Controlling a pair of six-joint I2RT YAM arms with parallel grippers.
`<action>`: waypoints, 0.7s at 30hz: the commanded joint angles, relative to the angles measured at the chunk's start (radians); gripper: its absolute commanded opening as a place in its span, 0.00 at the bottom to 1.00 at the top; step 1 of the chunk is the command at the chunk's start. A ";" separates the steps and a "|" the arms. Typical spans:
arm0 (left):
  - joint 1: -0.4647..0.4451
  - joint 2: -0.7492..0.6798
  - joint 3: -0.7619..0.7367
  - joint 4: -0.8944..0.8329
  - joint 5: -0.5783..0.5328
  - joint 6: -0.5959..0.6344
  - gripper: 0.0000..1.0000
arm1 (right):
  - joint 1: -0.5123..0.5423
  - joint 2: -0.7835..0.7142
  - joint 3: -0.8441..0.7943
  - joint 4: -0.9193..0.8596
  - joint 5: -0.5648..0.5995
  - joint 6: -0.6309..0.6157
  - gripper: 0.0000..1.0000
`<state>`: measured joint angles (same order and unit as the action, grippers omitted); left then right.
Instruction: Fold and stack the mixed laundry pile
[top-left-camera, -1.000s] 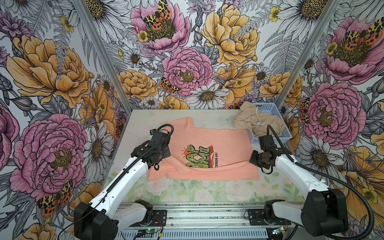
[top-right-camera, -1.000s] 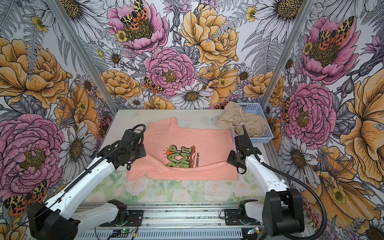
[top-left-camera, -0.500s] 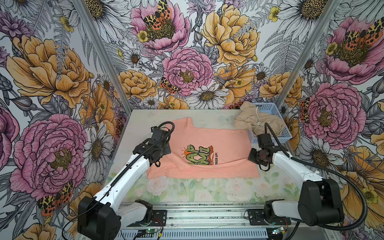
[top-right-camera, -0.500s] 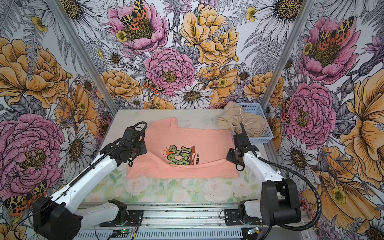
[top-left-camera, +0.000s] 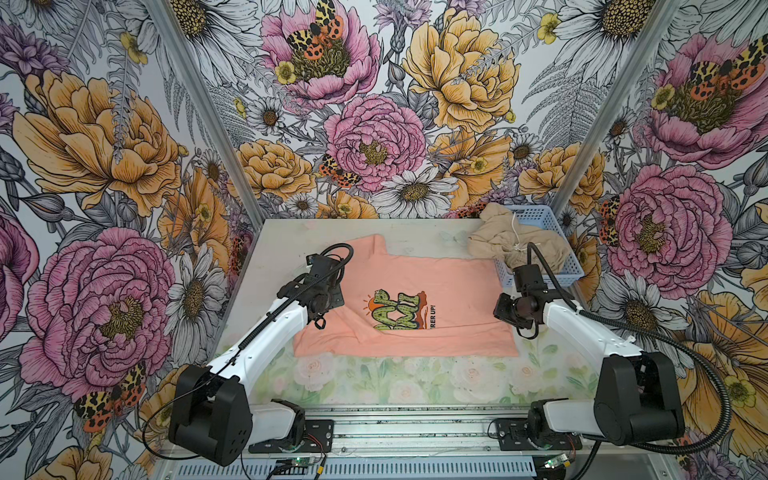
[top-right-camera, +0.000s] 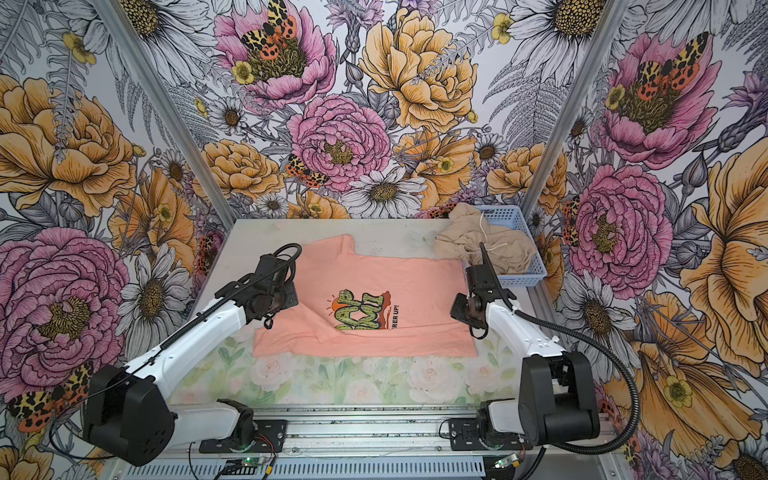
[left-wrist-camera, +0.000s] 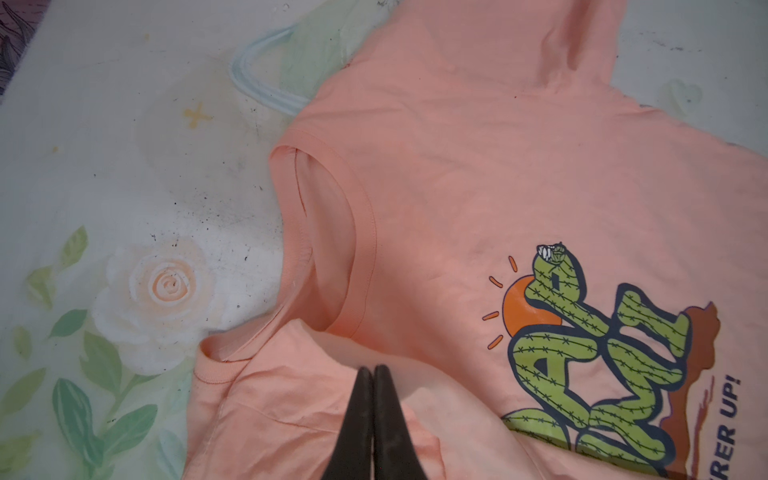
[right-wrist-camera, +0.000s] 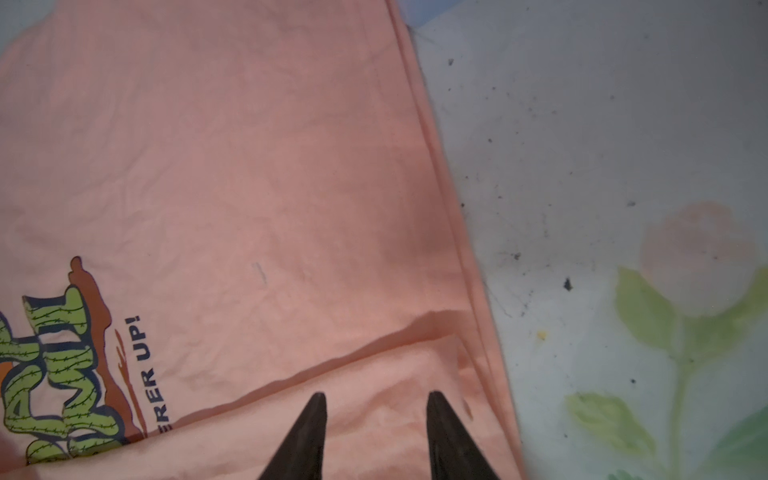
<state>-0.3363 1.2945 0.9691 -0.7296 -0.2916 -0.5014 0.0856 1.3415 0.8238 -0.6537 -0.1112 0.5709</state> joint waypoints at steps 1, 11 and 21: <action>0.015 0.011 -0.013 0.046 -0.013 -0.025 0.00 | 0.035 -0.024 -0.038 -0.014 -0.080 0.036 0.44; 0.018 0.074 -0.020 0.057 -0.028 -0.051 0.00 | 0.180 0.013 -0.071 0.027 -0.123 0.165 0.53; 0.019 0.089 -0.029 0.071 -0.025 -0.059 0.00 | 0.186 0.077 -0.092 0.089 -0.140 0.238 0.56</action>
<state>-0.3283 1.3838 0.9535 -0.6933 -0.2958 -0.5442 0.2653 1.4090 0.7403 -0.6071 -0.2413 0.7685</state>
